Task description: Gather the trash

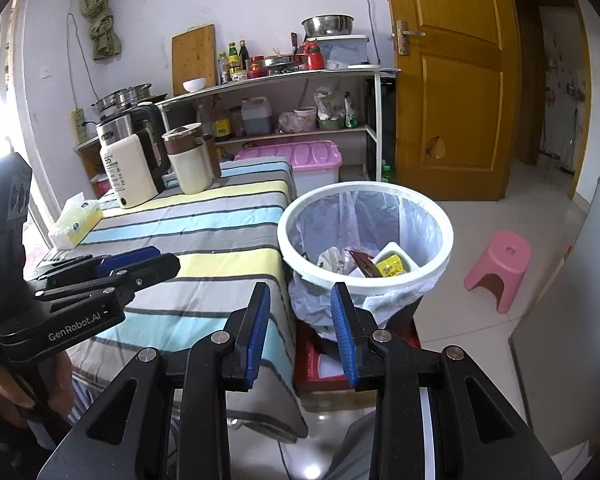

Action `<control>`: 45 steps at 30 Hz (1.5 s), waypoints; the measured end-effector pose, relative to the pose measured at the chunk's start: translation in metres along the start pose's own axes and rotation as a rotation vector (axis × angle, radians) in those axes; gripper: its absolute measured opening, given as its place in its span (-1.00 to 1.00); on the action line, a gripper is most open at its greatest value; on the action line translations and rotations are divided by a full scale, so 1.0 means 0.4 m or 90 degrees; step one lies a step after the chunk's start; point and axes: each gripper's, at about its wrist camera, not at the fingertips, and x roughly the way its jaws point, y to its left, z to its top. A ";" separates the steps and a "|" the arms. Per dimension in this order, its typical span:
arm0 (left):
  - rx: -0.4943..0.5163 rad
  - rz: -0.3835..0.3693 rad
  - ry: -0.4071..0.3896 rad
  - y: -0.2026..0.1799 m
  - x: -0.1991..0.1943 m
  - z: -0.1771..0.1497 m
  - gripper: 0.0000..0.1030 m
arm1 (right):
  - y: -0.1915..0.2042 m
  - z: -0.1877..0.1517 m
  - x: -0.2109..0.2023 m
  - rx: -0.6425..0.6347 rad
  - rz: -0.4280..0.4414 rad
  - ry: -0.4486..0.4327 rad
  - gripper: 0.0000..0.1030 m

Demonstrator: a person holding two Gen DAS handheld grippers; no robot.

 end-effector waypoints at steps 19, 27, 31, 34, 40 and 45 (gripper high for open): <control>0.013 0.006 -0.010 -0.015 -0.031 -0.022 -0.42 | 0.006 -0.013 -0.035 0.001 -0.003 -0.012 -0.37; 0.013 0.010 -0.008 -0.019 -0.031 -0.021 -0.42 | 0.003 -0.014 -0.034 0.003 -0.001 -0.010 -0.37; 0.013 0.013 -0.007 -0.021 -0.033 -0.021 -0.42 | 0.002 -0.016 -0.034 0.003 -0.002 -0.010 -0.37; 0.015 0.012 -0.006 -0.022 -0.033 -0.022 -0.42 | 0.002 -0.017 -0.034 0.003 -0.002 -0.009 -0.37; 0.017 0.011 -0.002 -0.020 -0.032 -0.024 -0.42 | -0.001 -0.016 -0.028 0.005 -0.004 -0.004 -0.37; 0.017 0.015 -0.001 -0.021 -0.031 -0.024 -0.42 | -0.001 -0.016 -0.028 0.004 -0.003 -0.004 -0.37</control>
